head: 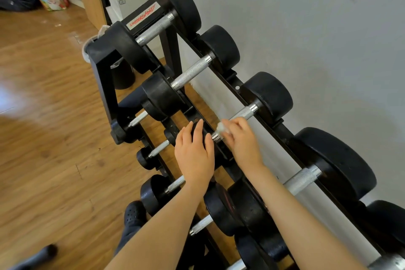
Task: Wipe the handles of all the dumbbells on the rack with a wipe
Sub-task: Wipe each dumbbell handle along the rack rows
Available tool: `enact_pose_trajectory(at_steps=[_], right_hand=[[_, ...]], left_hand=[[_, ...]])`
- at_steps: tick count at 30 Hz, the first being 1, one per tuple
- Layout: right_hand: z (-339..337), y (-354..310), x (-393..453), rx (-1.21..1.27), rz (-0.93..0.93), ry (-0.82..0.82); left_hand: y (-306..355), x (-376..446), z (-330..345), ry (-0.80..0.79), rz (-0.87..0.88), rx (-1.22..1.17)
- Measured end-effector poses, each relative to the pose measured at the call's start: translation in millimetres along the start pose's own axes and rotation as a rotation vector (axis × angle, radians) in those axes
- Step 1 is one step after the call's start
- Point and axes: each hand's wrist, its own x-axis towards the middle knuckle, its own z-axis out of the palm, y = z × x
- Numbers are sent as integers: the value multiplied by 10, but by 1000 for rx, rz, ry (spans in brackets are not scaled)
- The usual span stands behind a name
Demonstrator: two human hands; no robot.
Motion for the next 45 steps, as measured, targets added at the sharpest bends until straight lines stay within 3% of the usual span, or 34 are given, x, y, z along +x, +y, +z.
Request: enact_pose_trajectory(at_steps=[2,4,9,15,20,24,30,37,41,45], right_hand=[[-26,47,31,-114,-57,123],[-3,67,6,-67,-23,157],[119,85,-116,-168,-209,42],[-88,169,-31,-88,6,187],[-9,208,-89,-66,-54,95],[-36,256,-89,-3,-30,185],[-2,302,-123,-197,-306,179],[39,326,-116,-257,-390,172],[-10,340,-95,-229,-331,232],[71,341,-121,-290,-392,133]], left_hand=[[-3,1,7,9,1,0],[-6,0,10,19,9,-1],[-30,0,12,27,25,4],[-36,-7,10,34,35,-13],[-47,-4,24,28,34,-9],[-41,1,24,30,33,-5],[-44,3,21,34,39,-8],[-43,2,28,29,31,0],[-26,6,18,28,29,-5],[-29,1,8,29,27,-1]])
